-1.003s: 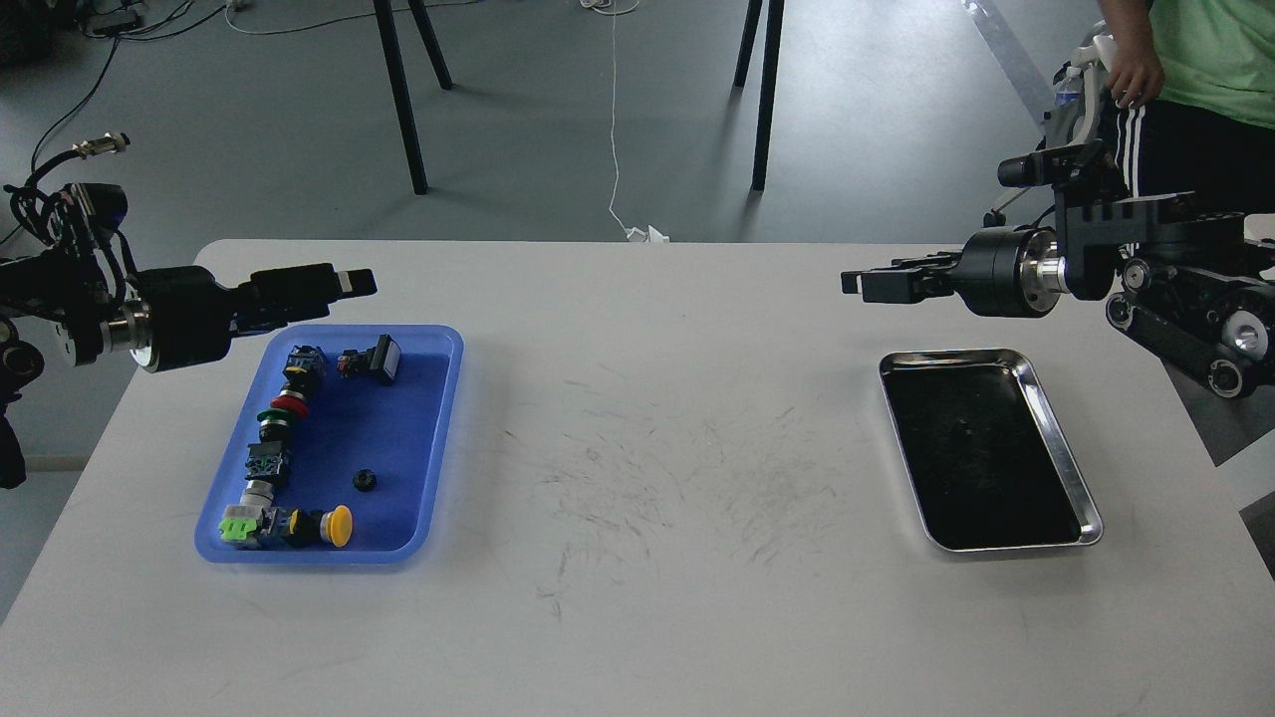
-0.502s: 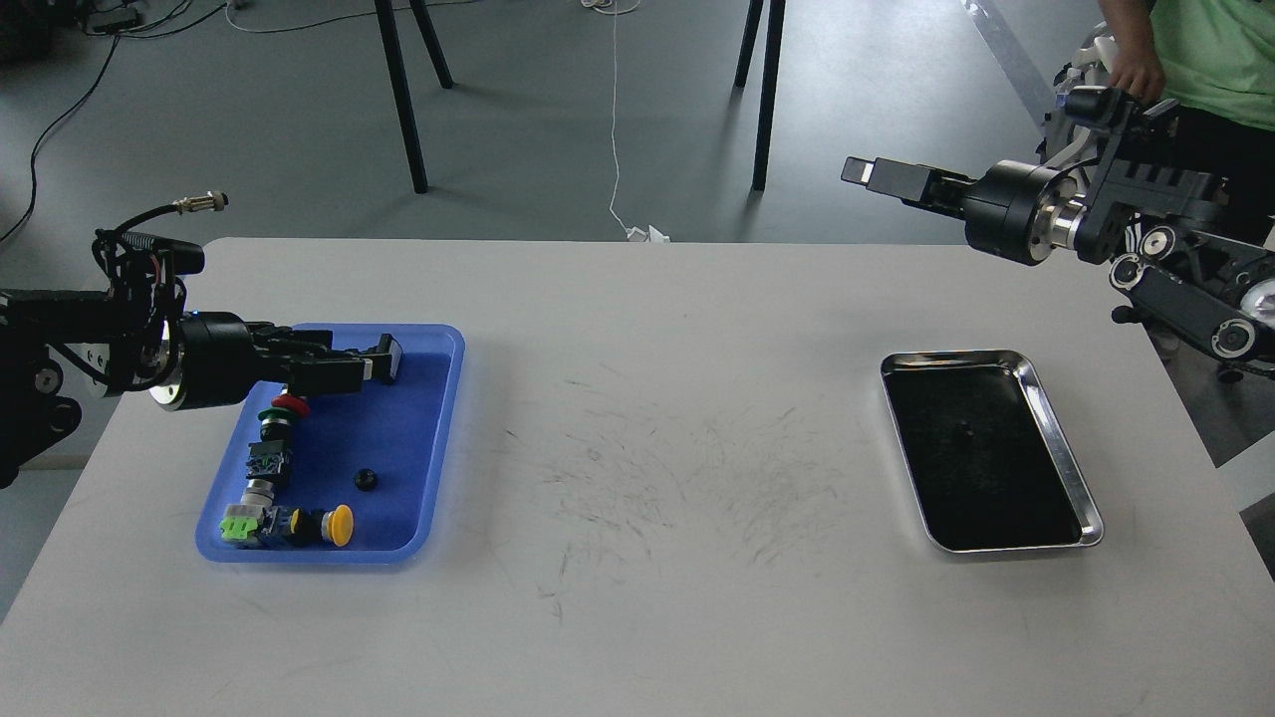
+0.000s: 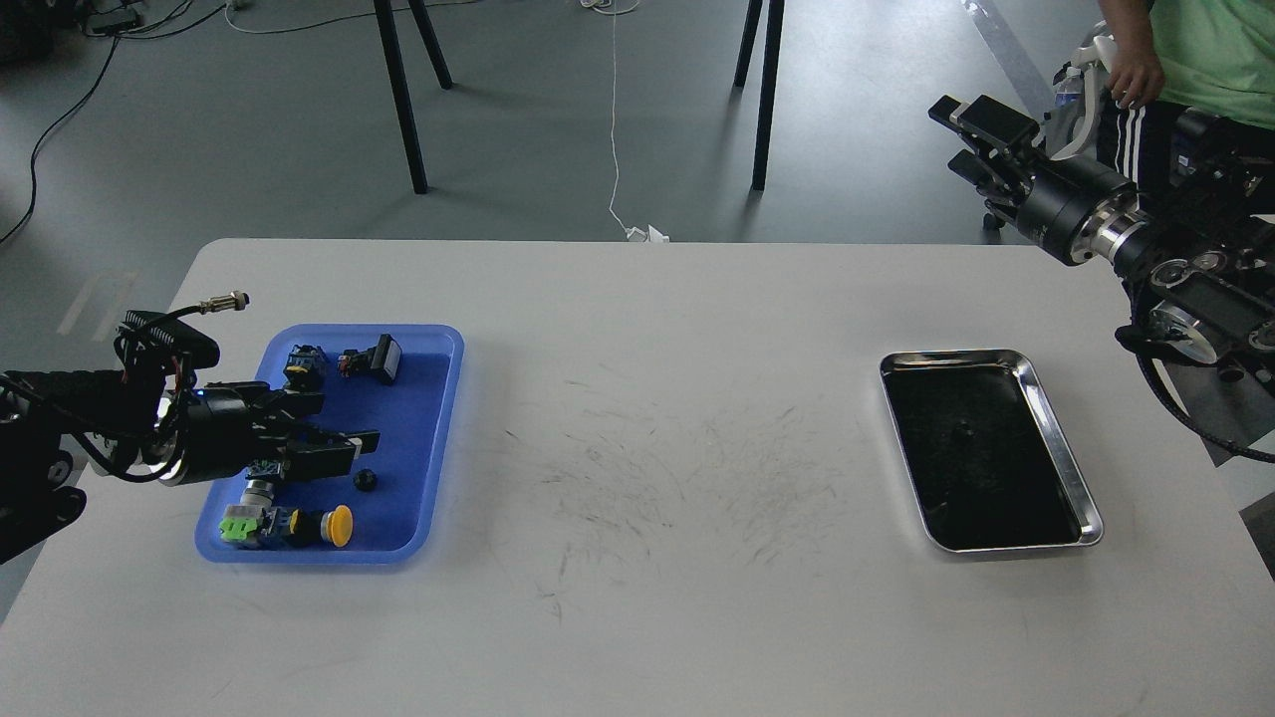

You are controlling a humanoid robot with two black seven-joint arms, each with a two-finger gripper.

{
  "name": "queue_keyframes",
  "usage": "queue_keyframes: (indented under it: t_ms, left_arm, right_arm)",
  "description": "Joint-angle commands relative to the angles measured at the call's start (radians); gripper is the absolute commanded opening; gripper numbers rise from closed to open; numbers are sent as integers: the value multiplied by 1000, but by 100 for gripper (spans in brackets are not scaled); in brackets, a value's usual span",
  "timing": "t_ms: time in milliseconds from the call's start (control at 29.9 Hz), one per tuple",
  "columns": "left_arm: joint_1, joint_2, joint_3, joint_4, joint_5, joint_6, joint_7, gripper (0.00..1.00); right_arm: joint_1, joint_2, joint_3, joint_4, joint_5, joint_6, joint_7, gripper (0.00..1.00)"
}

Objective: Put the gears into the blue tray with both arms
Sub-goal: 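Reach the left hand down into the blue tray toward a black gear, then close the left hand fingers around a small black gear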

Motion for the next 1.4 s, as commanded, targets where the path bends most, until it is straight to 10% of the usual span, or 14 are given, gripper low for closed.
queue_keyframes:
  t_ms: [0, 1371]
  left_arm:
    - [58, -6, -1, -13, 87, 39, 0, 93]
    - [99, -64, 22, 47, 181, 222, 0, 46]
  right_arm:
    - [-20, -11, 5, -2, 51, 0, 0, 84]
    - [-33, -4, 18, -2, 63, -11, 0, 84]
